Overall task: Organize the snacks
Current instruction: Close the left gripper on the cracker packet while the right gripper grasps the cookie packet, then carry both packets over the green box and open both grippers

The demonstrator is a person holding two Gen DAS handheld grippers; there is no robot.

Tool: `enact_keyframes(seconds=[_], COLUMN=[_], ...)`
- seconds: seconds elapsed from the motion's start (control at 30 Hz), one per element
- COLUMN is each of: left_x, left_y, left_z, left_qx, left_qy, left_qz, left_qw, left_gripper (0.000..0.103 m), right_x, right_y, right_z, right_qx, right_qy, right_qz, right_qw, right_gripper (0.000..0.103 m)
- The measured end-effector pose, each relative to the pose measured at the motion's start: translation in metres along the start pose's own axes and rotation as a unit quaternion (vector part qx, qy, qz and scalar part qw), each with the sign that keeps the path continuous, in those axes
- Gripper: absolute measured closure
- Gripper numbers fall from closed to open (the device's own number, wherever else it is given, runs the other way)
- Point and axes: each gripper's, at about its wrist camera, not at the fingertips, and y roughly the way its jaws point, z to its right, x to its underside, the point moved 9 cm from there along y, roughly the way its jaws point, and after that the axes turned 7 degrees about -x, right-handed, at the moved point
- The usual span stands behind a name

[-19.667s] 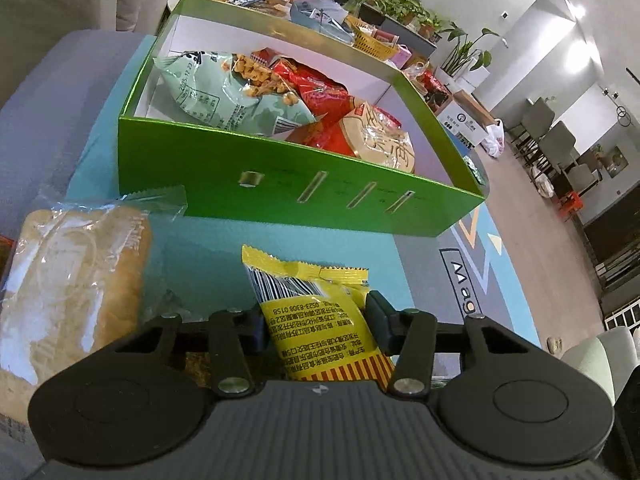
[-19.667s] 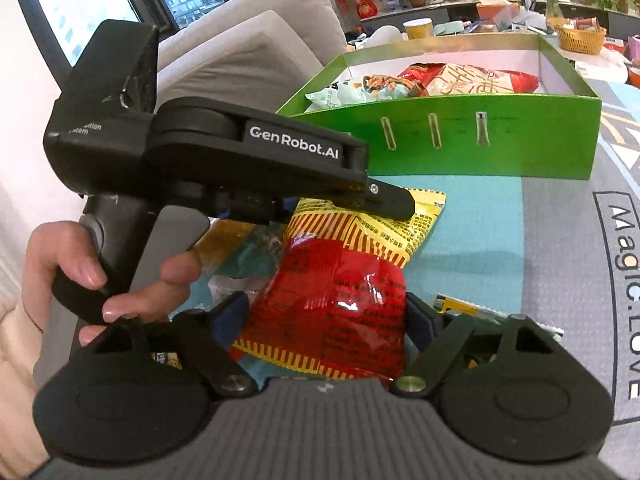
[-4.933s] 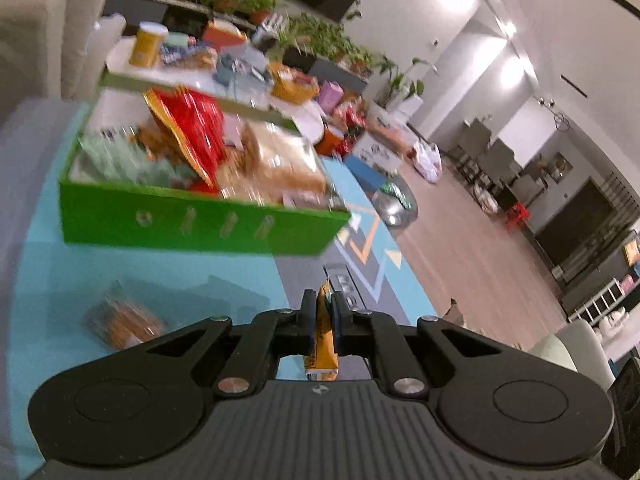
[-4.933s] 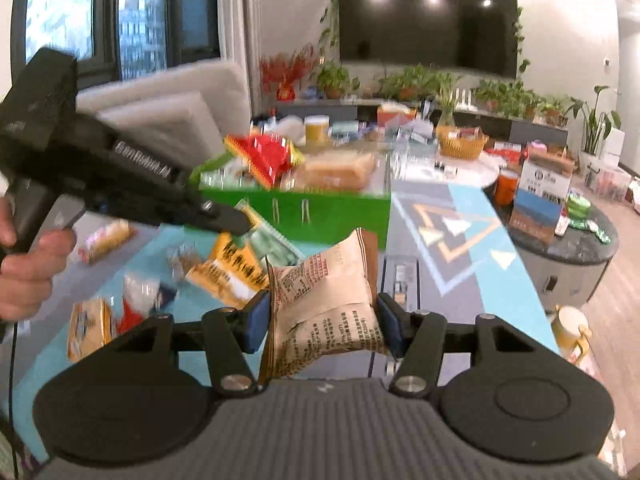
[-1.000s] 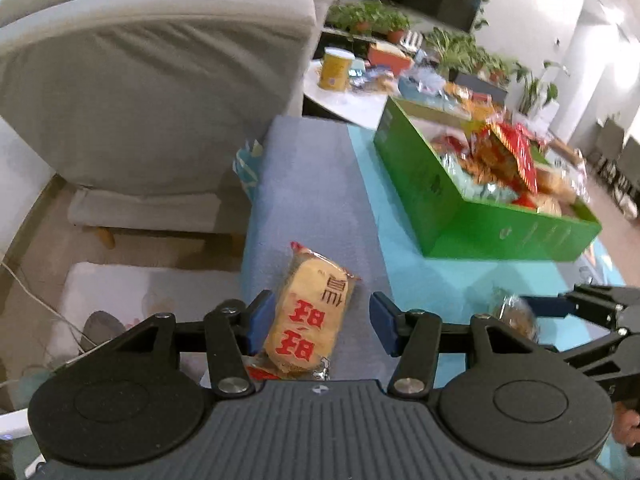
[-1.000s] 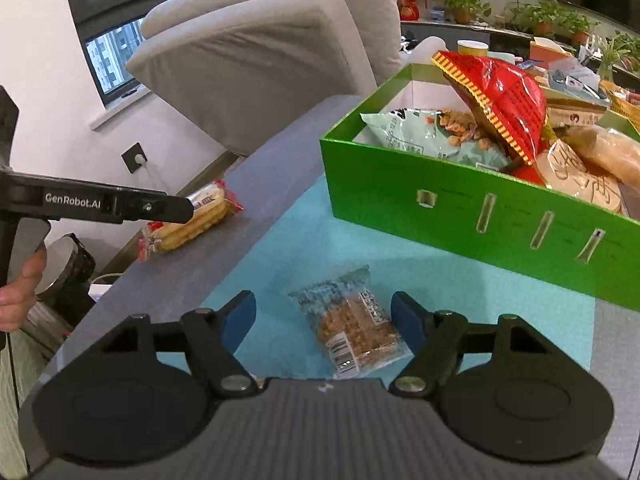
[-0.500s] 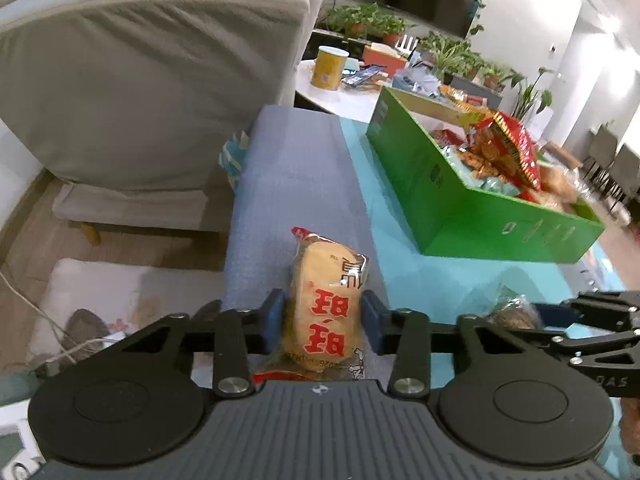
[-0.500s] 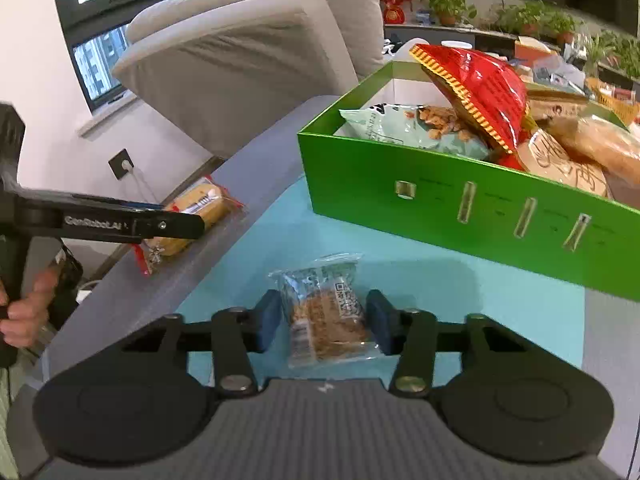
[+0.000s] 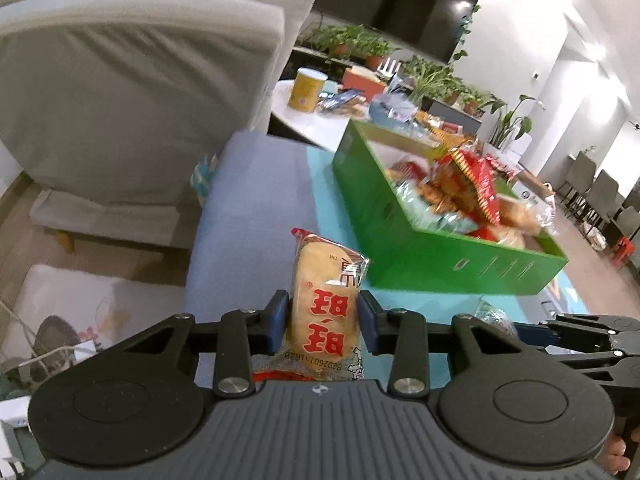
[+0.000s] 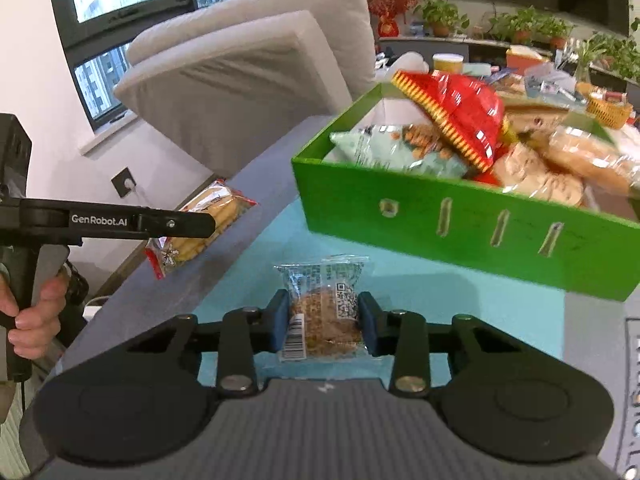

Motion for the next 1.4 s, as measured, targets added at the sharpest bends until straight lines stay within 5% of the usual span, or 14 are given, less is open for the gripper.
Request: enact_keyframes(seconds=[0.83, 1.4], left_x=[-0.070, -0.095], left_y=[0.015, 0.059], left_z=[0.089, 0.087], left_qx=[0.084, 0.061], left_qy=[0.020, 0.003], left_qz=[0.049, 0.041], left_qw=[0.9951, 0.9973], left_gripper=[0.068, 0.068], right_x=[-0.073, -0.099], right_y=[-0.054, -0.039], right_z=[0.066, 0.109], right_qx=[0.045, 0.067], right_qy=[0.045, 0.068], right_qz=[0.095, 0.104], right_qw=[0.993, 0.990], right_gripper=[0.060, 0.060])
